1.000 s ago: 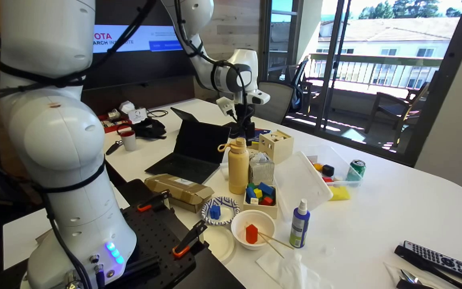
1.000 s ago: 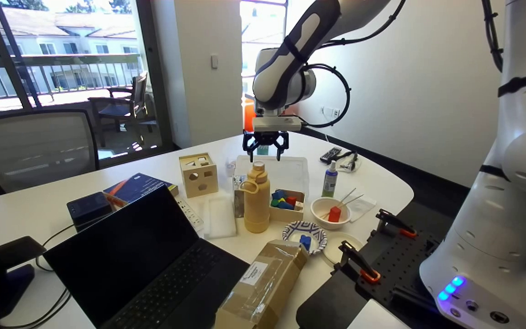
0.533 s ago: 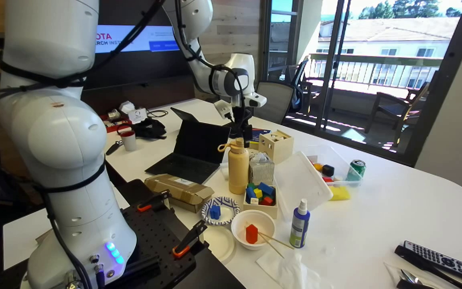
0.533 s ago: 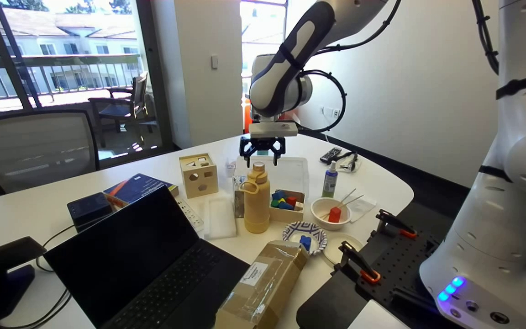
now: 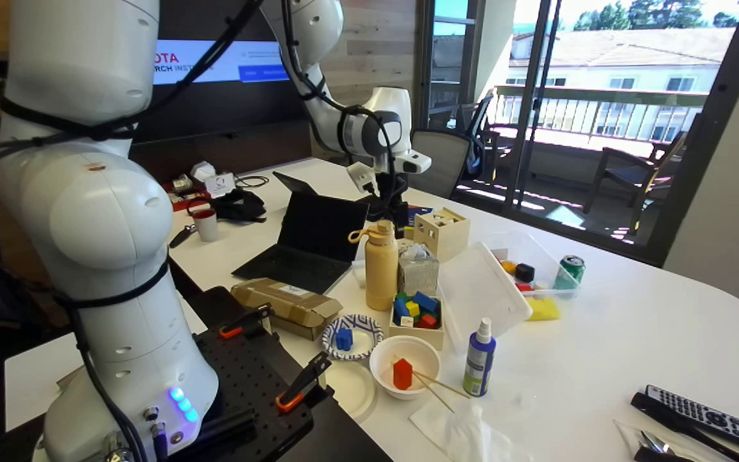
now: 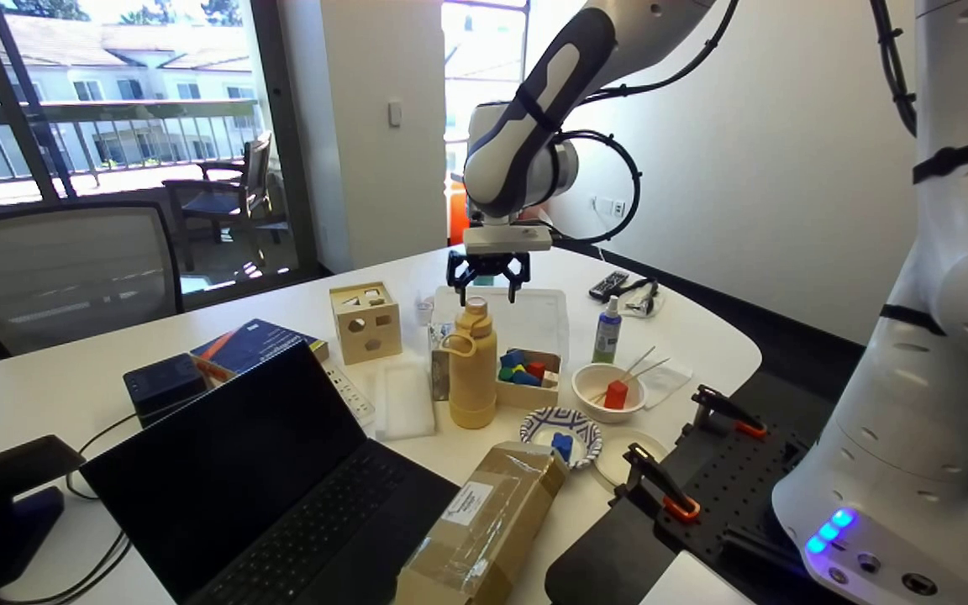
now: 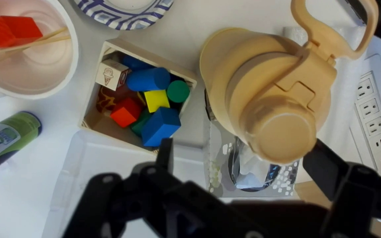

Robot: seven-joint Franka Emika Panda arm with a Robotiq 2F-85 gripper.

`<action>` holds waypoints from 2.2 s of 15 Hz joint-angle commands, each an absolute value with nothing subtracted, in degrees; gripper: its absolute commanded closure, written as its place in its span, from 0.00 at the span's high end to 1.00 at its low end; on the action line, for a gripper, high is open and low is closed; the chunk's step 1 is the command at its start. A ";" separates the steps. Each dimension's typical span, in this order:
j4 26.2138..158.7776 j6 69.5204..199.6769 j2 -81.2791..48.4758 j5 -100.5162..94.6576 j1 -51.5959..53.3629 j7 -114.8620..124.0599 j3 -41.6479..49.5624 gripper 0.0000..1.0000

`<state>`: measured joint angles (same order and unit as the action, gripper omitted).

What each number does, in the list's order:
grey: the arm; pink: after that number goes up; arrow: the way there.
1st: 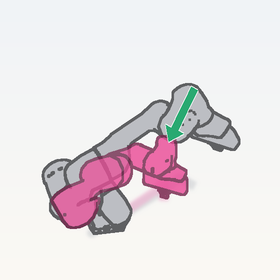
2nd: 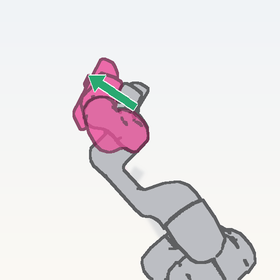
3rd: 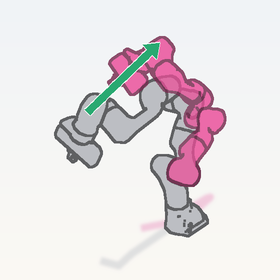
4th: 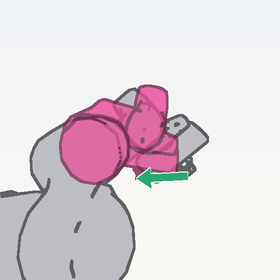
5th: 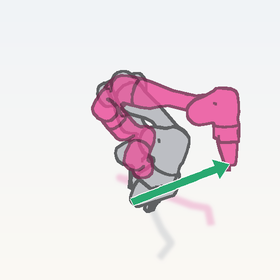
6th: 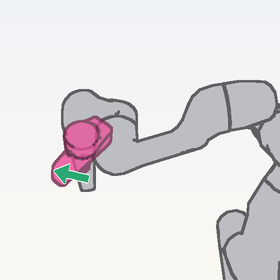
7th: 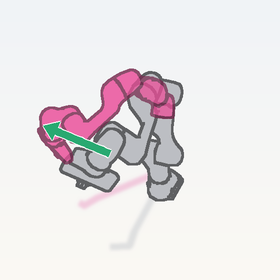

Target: Twist the lid on the bottle

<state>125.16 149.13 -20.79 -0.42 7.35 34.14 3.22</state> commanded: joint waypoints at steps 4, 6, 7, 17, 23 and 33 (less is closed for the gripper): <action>125.26 149.43 -20.61 -0.66 8.21 34.63 4.13 1.00; 125.46 149.32 -20.28 -0.60 8.06 34.15 4.02 1.00; 125.51 149.24 -20.21 -0.49 7.97 33.90 3.93 1.00; 125.45 148.42 -19.99 0.10 6.75 24.79 2.64 1.00; 124.94 147.64 -20.21 0.60 5.71 15.82 0.71 1.00; 123.81 147.26 -20.30 0.40 3.82 7.99 0.14 0.75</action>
